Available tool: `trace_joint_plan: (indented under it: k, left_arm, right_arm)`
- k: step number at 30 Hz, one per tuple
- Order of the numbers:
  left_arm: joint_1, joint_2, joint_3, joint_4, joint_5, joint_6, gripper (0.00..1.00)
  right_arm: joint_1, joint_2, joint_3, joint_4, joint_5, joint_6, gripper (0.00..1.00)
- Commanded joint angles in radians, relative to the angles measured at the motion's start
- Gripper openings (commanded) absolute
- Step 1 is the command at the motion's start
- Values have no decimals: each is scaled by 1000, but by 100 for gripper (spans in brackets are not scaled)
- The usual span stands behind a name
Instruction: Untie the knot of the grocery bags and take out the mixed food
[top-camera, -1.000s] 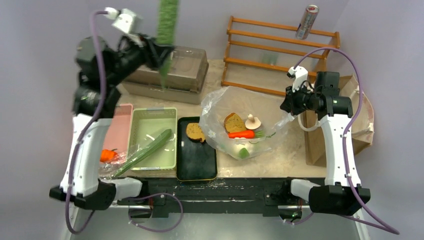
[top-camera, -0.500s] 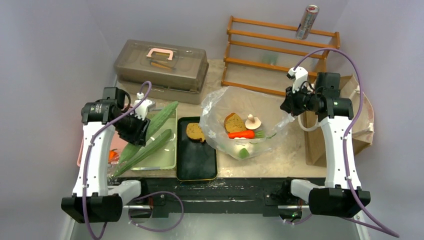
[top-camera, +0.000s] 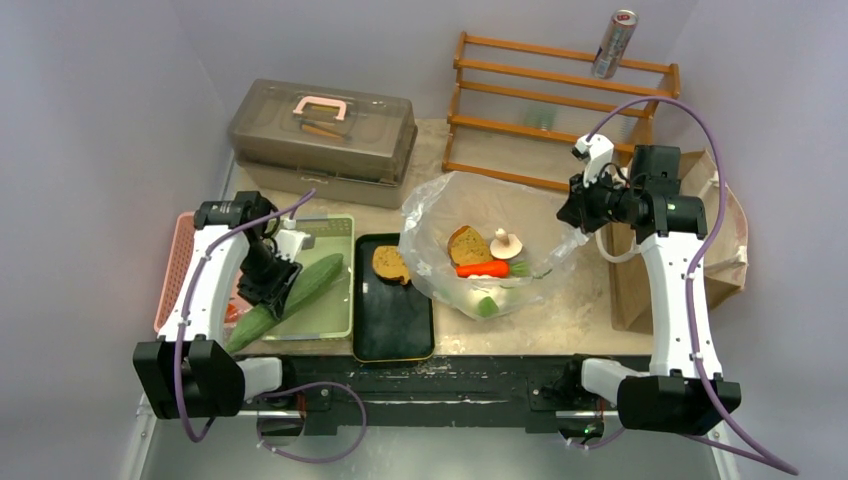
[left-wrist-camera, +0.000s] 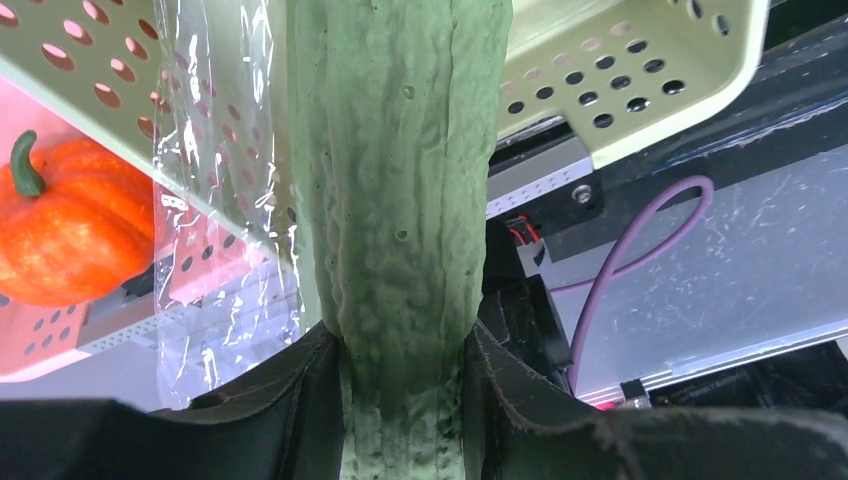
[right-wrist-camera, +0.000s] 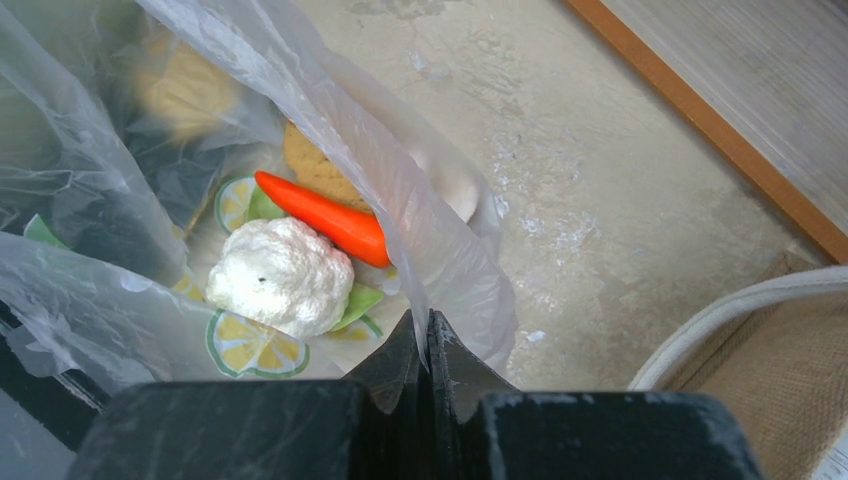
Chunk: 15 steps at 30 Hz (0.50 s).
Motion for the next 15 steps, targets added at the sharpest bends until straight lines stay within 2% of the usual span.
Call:
trace_joint_plan:
  k: [1,4,5,7,8,11,15]
  left_arm:
    - [7,-20,15,23,-59,-20,38]
    - [4,-4,174,0,72,2,71]
    - [1,-4,235,0,122,4,74]
    - [-10,-5,354,18,242,7,95]
    - [-19,-9,396,39,292,5,99]
    - [-87,-31,502,143,394,-14,100]
    - [-274,-31,676,348,502,-85,100]
  right_arm:
    - [-3,-20,37,-10,-84,-21,0]
    - [-4,-18,44,-15,-106,-25,0]
    - [-4,-16,50,-18,-115,-25,0]
    - [-4,-17,68,-23,-137,-33,0]
    - [-4,-18,77,-25,-144,-36,0]
    - [-4,-27,92,-53,-161,-69,0]
    - [-4,-49,60,-138,-146,-168,0]
